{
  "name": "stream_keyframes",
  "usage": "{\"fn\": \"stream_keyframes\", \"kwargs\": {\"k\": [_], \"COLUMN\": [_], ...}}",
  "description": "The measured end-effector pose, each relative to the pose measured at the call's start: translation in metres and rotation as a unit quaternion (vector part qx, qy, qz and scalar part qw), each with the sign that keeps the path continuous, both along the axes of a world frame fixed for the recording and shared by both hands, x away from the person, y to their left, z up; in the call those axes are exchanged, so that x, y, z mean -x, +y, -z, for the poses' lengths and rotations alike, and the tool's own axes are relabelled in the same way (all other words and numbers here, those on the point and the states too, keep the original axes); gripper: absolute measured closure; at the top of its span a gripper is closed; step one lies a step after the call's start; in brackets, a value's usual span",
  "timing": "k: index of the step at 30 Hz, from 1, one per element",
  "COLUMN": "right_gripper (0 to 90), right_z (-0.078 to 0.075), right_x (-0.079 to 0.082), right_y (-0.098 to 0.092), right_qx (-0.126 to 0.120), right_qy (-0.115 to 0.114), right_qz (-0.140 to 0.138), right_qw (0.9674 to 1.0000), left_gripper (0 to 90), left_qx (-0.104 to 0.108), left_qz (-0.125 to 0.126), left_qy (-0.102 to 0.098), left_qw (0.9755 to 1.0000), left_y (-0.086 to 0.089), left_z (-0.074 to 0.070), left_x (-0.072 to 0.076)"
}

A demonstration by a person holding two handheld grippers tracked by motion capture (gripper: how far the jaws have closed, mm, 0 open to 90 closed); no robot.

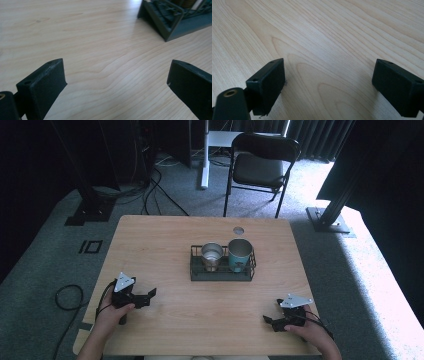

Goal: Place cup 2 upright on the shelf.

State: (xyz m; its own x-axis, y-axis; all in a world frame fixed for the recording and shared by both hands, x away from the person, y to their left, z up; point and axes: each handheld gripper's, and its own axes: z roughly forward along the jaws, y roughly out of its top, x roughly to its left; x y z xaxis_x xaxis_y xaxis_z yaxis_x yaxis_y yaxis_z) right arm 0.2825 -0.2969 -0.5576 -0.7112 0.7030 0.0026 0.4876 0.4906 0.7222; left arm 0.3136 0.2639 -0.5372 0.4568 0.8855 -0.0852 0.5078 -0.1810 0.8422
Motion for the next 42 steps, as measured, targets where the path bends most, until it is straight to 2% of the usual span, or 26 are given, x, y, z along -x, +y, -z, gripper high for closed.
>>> {"fn": "stream_keyframes", "kwargs": {"k": [8,14,20,23,26,28,30,33,34,36,39,42], "right_gripper": [10.9,10.9,10.9,10.9,10.9,10.9,10.9,10.9,10.9,10.9,10.9,10.9], "right_z": [0.000,0.000,0.000,0.000,0.000,0.000,0.000,0.000,0.000,0.000,0.000,0.000], "right_x": [0.000,0.000,0.000,0.000,0.000,0.000,0.000,0.000,0.000,0.000,0.000,0.000], "right_y": [0.000,0.000,0.000,0.000,0.000,0.000,0.000,0.000,0.000,0.000,0.000,0.000], "right_qx": [0.000,0.000,0.000,0.000,0.000,0.000,0.000,0.000,0.000,0.000,0.000,0.000], "right_qy": [0.000,-0.001,-0.001,-0.001,-0.001,-0.001,-0.001,-0.001,-0.001,-0.001,-0.001,-0.001], "right_qz": [0.000,0.000,0.000,0.000,0.000,0.000,0.000,0.000,0.000,0.000,0.000,0.000], "right_qw": [1.0000,1.0000,1.0000,1.0000,1.0000,1.0000,1.0000,1.0000,1.0000,1.0000,1.0000,1.0000], "left_gripper": [2.6,2.6,2.6,2.6,2.6,2.6,2.6,2.6,2.7,2.6,2.6,2.6], "left_qx": [-0.009,-0.029,-0.049,-0.054,-0.054,-0.054,-0.067,-0.065,-0.065,-0.079,-0.081,-0.081], "left_qz": [-0.021,-0.039,-0.073,-0.093,-0.102,-0.108,-0.119,-0.130,-0.133,-0.145,-0.153,-0.153], "left_qy": [0.012,0.029,0.042,0.053,0.065,0.064,0.079,0.101,0.101,0.103,0.103,0.103], "left_qw": [0.9997,0.9984,0.9952,0.9928,0.9912,0.9907,0.9875,0.9843,0.9838,0.9809,0.9795,0.9795], "left_y": [0.006,0.011,0.018,0.022,0.024,0.025,0.026,0.027,0.027,0.027,0.025,0.025], "left_z": [0.006,0.012,0.012,0.013,0.015,0.015,0.016,0.017,0.018,0.018,0.018,0.018], "left_x": [0.007,0.012,0.017,0.019,0.021,0.021,0.021,0.021,0.022,0.023,0.024,0.024]}}
